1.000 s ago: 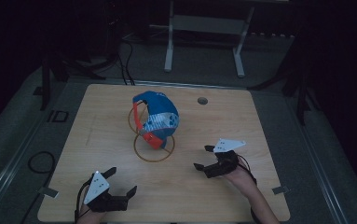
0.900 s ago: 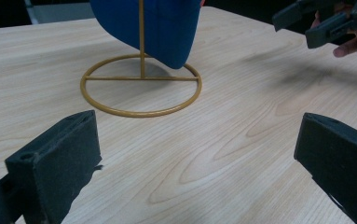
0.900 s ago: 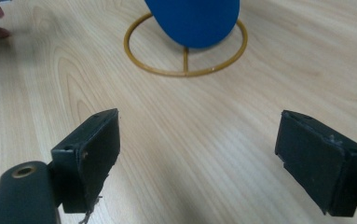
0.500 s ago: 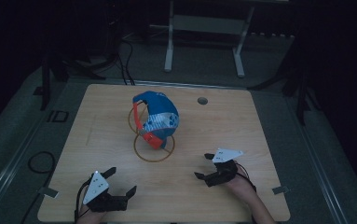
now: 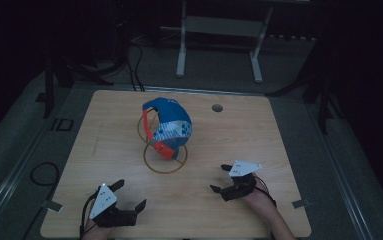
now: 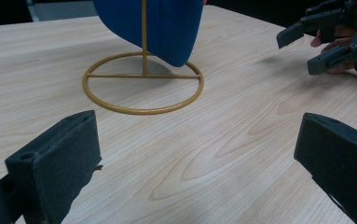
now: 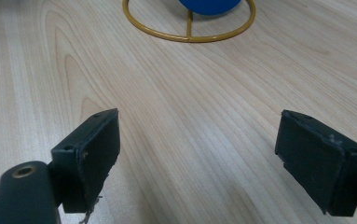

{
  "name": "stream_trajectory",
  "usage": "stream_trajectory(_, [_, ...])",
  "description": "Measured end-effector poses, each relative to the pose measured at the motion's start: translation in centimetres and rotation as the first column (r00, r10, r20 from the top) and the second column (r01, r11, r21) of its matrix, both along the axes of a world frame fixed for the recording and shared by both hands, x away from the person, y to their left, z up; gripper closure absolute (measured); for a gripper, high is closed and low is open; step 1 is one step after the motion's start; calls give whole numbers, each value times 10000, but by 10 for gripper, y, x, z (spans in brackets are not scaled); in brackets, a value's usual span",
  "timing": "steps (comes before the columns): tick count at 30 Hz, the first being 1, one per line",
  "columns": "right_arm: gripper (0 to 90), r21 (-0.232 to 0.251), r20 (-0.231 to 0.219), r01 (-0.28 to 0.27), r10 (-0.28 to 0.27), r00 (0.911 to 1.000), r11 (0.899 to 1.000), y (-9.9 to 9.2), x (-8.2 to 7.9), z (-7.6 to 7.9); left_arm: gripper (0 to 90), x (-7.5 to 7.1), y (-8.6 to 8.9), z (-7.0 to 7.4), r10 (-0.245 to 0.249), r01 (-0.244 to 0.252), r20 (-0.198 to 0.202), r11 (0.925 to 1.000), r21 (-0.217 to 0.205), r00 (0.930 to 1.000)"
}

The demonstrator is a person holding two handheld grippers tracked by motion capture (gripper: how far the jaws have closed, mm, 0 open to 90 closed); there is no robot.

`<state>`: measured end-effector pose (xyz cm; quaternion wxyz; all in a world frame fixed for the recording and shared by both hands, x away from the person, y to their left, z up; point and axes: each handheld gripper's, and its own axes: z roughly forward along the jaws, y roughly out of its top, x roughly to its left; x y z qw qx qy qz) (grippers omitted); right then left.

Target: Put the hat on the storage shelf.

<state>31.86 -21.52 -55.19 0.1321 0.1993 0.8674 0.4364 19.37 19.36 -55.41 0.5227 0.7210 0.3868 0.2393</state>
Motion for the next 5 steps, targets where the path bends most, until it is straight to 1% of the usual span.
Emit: stream_trajectory(5, [137,-5,-22,-1,1,10000,10000,0,0,0,6,-1,0,1,23,-23,58,10000,34,10000])
